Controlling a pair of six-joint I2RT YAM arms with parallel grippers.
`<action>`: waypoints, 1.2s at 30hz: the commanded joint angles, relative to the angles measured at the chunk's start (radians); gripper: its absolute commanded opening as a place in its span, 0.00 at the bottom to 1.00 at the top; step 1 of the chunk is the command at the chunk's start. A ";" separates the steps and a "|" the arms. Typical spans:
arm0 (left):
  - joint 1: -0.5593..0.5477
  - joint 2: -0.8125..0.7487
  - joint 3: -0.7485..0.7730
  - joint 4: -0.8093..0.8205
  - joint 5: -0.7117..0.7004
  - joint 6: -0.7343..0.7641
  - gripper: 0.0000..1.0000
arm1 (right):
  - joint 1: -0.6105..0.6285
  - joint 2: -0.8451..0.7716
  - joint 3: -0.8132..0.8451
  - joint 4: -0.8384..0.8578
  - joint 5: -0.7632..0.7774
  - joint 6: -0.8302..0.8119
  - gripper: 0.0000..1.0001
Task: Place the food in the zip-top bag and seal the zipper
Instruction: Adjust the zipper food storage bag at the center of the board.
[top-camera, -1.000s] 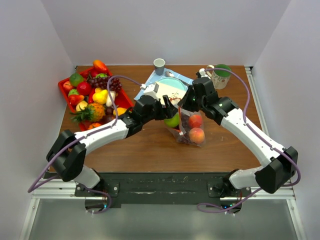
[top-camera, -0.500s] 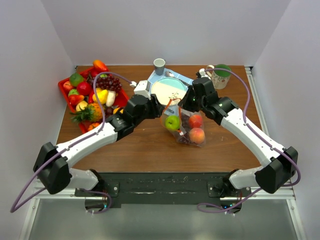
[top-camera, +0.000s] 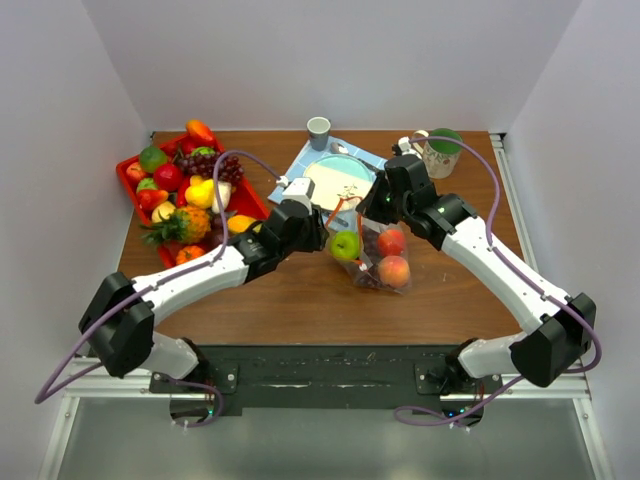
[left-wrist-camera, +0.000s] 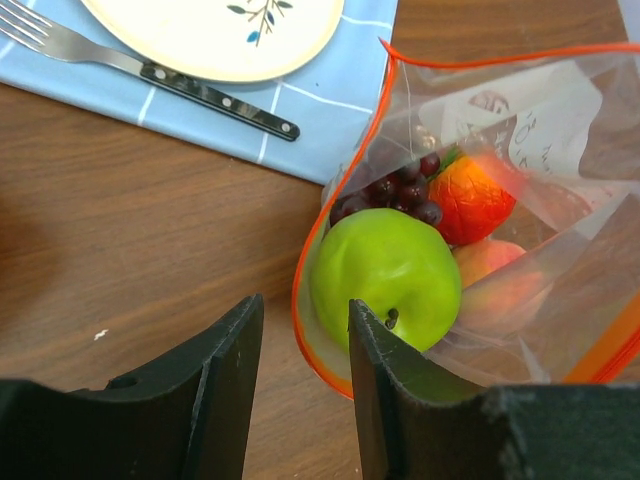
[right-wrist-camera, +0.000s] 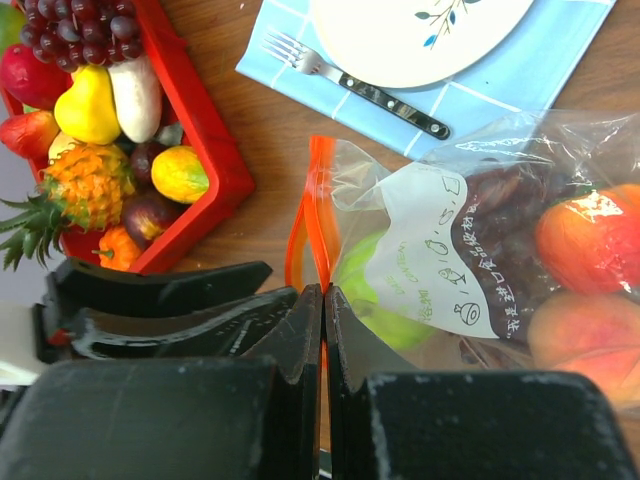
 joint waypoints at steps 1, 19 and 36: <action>-0.019 0.034 -0.004 0.026 -0.003 0.004 0.45 | 0.003 -0.019 0.048 0.011 0.017 -0.016 0.00; -0.223 0.201 0.679 -0.192 -0.027 0.053 0.00 | -0.336 -0.078 0.145 -0.170 -0.061 -0.181 0.00; -0.155 0.206 0.477 -0.136 0.028 0.010 0.00 | -0.341 -0.070 0.186 -0.191 -0.073 -0.201 0.00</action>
